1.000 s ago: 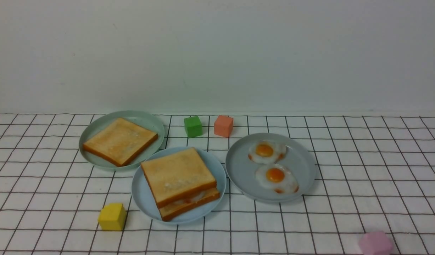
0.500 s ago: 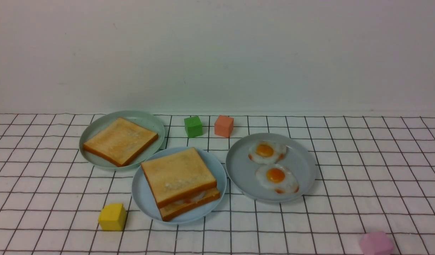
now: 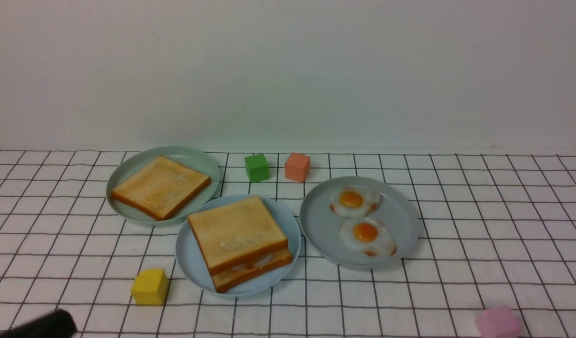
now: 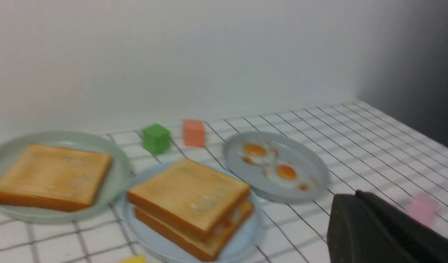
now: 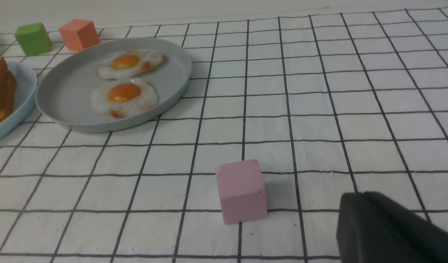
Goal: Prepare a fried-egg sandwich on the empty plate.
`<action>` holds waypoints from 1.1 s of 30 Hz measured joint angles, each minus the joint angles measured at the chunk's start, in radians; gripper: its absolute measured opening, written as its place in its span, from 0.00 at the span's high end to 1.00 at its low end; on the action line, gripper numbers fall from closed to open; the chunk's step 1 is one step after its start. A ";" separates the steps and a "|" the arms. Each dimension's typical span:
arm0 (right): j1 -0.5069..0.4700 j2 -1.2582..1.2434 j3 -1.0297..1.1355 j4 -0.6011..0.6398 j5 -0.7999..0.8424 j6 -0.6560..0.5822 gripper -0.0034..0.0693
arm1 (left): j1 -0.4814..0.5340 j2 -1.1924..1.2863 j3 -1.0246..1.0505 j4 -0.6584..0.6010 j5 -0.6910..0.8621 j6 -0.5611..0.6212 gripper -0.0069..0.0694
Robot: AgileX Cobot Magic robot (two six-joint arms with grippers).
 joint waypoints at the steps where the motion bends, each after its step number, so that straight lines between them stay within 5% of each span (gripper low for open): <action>1: 0.000 0.000 0.000 0.000 0.000 0.000 0.95 | 0.058 -0.025 0.001 0.041 0.001 -0.038 0.93; 5: 0.000 0.000 0.000 0.000 0.000 0.000 0.95 | 0.272 -0.119 0.062 0.137 0.036 -0.181 0.93; 10: 0.000 0.000 0.000 0.000 0.000 0.000 0.94 | 0.416 -0.127 0.186 0.155 0.147 -0.269 0.93; 14: 0.000 0.000 0.000 0.000 0.000 0.000 0.94 | 0.432 -0.127 0.198 0.160 0.249 -0.272 0.93; 33: 0.000 0.000 0.000 0.000 0.000 0.000 0.91 | 0.432 -0.127 0.198 0.160 0.250 -0.273 0.93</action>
